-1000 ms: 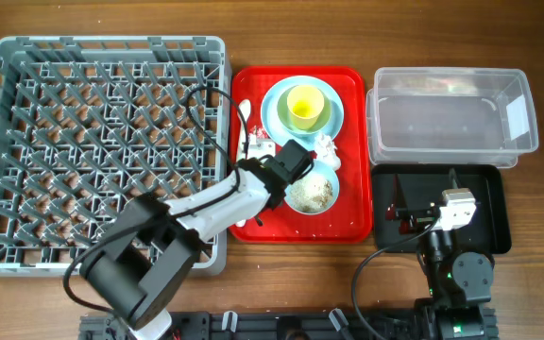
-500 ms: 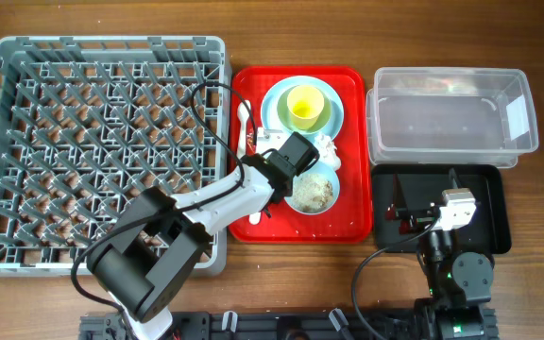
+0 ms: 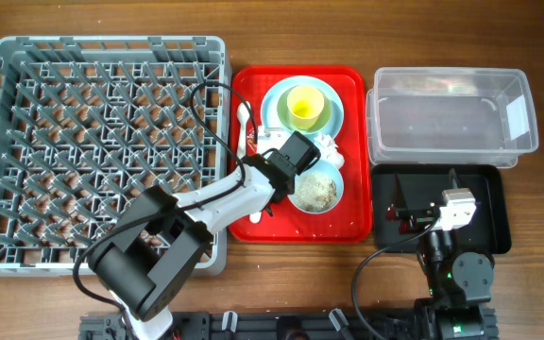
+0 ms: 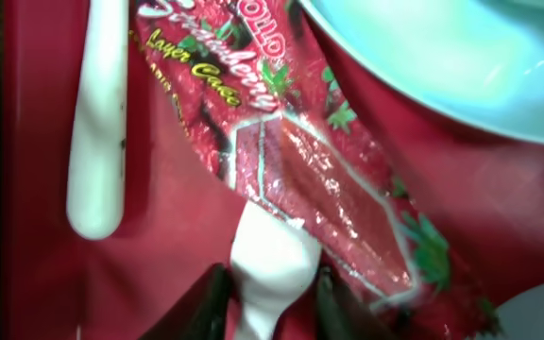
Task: Sort waste into correct bins and load items into the dishwasher rack
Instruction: 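Lift the fork with the left gripper and place it in the dish rack, then move the left gripper back to the tray and grasp the white spoon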
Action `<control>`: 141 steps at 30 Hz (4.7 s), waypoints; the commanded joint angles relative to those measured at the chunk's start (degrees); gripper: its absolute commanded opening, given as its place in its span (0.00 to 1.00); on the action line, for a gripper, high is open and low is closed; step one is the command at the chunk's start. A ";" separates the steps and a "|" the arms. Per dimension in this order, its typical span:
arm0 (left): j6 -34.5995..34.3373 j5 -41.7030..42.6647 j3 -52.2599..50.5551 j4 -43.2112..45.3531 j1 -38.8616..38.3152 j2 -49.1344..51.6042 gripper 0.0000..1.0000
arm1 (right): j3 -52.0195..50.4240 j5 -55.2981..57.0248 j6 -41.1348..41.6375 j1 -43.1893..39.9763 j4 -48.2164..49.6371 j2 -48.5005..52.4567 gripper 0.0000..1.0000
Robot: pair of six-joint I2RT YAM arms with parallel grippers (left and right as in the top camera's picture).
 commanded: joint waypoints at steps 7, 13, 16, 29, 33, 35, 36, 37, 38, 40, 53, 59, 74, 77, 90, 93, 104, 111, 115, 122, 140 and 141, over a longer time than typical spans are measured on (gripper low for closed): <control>-0.28 1.55 -1.90 -3.74 0.11 2.43 0.04 | -0.07 -0.50 -0.57 0.20 0.33 -0.09 1.00; -0.28 1.14 -1.75 -10.29 0.11 -10.16 0.04 | -0.07 -0.50 -0.59 0.20 0.33 -0.11 1.00; -0.26 1.14 -1.75 -13.66 0.11 -18.49 0.04 | -0.07 -0.50 -0.59 0.20 0.33 -0.11 1.00; 12.17 -3.26 -1.84 -14.97 17.09 -35.82 0.04 | -0.07 -0.50 -0.57 0.20 0.33 -0.11 1.00; 13.40 4.09 -1.84 -12.22 21.05 -29.62 0.04 | -0.07 -0.50 -0.57 0.20 0.33 -0.11 1.00; 13.33 4.72 -1.84 -11.41 21.40 -26.64 0.04 | -0.07 -0.50 -0.57 0.20 0.33 -0.11 1.00; 12.90 5.38 -1.84 -11.41 21.40 -25.33 0.04 | -0.07 -0.50 -0.59 0.20 0.33 -0.11 1.00; 12.44 6.32 -1.84 -11.43 21.40 -24.50 0.04 | -0.07 -0.50 -0.57 0.20 0.33 -0.09 1.00; 11.69 7.67 -1.84 -11.52 21.40 -23.65 0.04 | -0.07 -0.50 -0.57 0.20 0.33 -0.09 1.00; 11.65 9.94 -1.84 -12.31 21.44 -22.73 0.04 | -0.07 -0.50 -0.57 0.20 0.33 -0.11 1.00; 11.21 9.57 -1.29 -14.45 21.55 -22.97 0.43 | -0.07 -0.50 -0.57 0.20 0.33 -0.11 1.00; 11.23 14.38 5.95 -13.44 21.49 -26.34 0.30 | -0.07 -0.50 -0.59 0.20 0.33 -0.11 1.00; 11.30 13.42 9.16 4.26 17.64 -15.98 0.19 | -0.07 -0.52 -0.59 0.20 0.33 -0.09 1.00; 11.96 9.25 9.38 7.06 15.76 -11.15 0.20 | -0.07 -0.52 -0.57 0.20 0.33 -0.11 1.00; 11.87 -3.87 9.38 6.99 10.64 -0.33 0.16 | -0.07 -0.50 -0.59 0.20 0.33 -0.11 1.00; 11.67 -4.57 9.38 7.63 10.64 1.33 0.15 | -0.07 -0.52 -0.59 0.20 0.33 -0.11 1.00; 11.67 -6.38 9.38 8.96 10.58 7.02 0.15 | -0.07 -0.50 -0.57 0.20 0.33 -0.11 1.00; 11.69 -8.39 9.38 10.03 10.60 10.10 0.15 | -0.07 -0.50 -0.57 0.20 0.33 -0.11 1.00; 11.72 -8.59 9.38 10.27 10.60 10.38 0.16 | -0.07 -0.50 -0.55 0.20 0.33 -0.11 1.00; 13.51 -12.85 10.38 10.21 9.03 6.29 0.16 | -0.07 -0.50 -0.57 0.20 0.33 -0.09 1.00; 13.40 -12.94 10.45 10.69 12.04 10.27 0.12 | -0.07 -0.50 -0.59 0.20 0.33 -0.11 1.00; 13.42 -11.80 10.45 10.71 12.04 10.27 0.12 | -0.07 -0.50 -0.57 0.20 0.33 -0.11 1.00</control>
